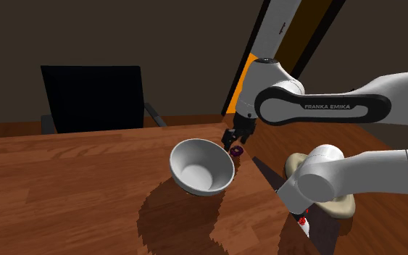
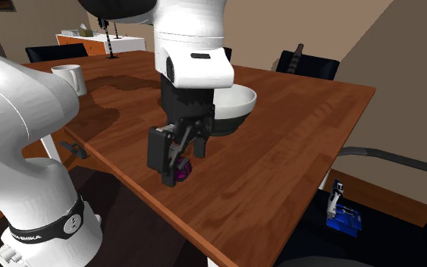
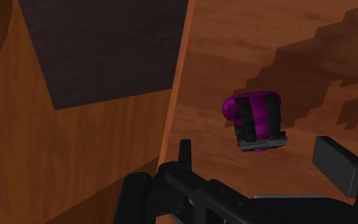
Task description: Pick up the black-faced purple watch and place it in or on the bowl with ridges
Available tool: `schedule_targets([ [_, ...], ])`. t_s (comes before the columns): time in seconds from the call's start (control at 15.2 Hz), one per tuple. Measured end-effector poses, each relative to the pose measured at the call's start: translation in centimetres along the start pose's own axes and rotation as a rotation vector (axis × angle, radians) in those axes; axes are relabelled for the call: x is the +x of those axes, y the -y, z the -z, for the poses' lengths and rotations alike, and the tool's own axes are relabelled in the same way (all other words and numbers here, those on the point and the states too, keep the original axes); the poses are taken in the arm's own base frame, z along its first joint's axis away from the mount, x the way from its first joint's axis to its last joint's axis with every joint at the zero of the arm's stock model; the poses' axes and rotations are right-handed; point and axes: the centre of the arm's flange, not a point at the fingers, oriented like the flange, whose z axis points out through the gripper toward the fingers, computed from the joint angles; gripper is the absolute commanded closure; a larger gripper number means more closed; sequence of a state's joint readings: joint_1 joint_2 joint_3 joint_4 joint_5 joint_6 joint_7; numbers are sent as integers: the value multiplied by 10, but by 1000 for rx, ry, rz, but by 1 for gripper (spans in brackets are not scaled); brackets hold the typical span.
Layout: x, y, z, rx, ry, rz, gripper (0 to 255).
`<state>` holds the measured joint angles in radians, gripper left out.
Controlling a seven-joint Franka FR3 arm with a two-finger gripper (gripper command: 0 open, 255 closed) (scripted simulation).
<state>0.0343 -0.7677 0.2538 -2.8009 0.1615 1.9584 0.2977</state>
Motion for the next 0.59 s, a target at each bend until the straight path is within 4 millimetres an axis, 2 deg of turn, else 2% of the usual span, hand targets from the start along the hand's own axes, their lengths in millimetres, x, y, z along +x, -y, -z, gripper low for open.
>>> schedule_targets([
  [0.07,0,0,0,0,0,0,255],
  [0.59,0,0,0,0,0,0,255],
])
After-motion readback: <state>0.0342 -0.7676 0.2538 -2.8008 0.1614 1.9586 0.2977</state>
